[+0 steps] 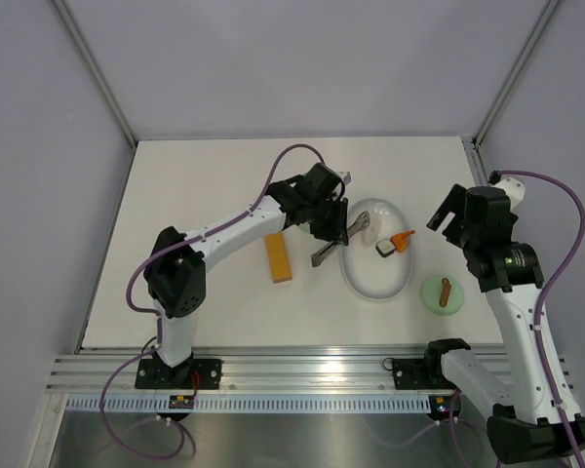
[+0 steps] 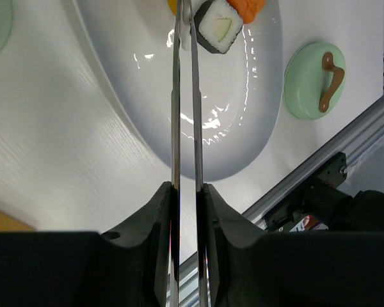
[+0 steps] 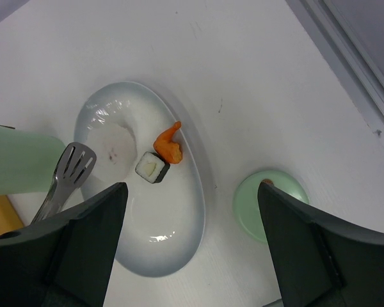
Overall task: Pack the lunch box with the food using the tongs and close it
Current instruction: Pick up the fake food from the plate, then place the fake food in the packing box.
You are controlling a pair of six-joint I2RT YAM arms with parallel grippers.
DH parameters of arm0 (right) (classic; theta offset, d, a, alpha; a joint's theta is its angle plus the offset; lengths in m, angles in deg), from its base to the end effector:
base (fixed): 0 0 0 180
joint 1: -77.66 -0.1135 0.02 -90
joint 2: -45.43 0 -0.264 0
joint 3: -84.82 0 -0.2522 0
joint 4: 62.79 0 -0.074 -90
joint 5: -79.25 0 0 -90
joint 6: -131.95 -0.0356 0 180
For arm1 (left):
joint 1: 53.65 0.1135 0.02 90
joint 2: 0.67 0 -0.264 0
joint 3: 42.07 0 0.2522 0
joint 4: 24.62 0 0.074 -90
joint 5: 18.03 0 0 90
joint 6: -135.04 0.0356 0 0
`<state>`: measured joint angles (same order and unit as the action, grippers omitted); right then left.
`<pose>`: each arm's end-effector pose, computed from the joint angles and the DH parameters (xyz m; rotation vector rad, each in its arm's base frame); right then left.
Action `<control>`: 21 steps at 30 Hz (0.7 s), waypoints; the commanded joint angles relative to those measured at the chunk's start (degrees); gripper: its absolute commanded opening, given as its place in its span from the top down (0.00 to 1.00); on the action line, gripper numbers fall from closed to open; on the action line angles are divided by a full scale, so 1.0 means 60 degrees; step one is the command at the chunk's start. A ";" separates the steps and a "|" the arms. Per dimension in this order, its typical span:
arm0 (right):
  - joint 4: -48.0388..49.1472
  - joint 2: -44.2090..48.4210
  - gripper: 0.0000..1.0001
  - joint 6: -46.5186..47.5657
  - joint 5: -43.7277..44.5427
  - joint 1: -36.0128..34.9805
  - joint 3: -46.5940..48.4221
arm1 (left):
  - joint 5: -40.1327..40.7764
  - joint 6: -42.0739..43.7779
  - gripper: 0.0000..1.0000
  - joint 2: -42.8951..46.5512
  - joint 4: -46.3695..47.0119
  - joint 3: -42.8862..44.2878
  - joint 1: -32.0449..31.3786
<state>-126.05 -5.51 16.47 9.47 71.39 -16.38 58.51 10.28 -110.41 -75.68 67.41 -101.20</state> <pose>0.1645 0.0057 0.3741 0.5505 2.0744 -0.0648 0.2836 -0.3223 0.2760 0.4051 2.6266 -0.8493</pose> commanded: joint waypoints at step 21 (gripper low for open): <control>0.0295 0.0008 0.10 -0.0046 -0.0178 0.0033 0.0103 | 0.3776 0.4899 1.00 0.1984 -0.3583 0.3265 -0.0322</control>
<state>-125.74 -5.66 16.43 9.10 71.39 -16.41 73.20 34.91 -103.96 -96.55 83.30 -103.19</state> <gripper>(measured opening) 0.904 0.242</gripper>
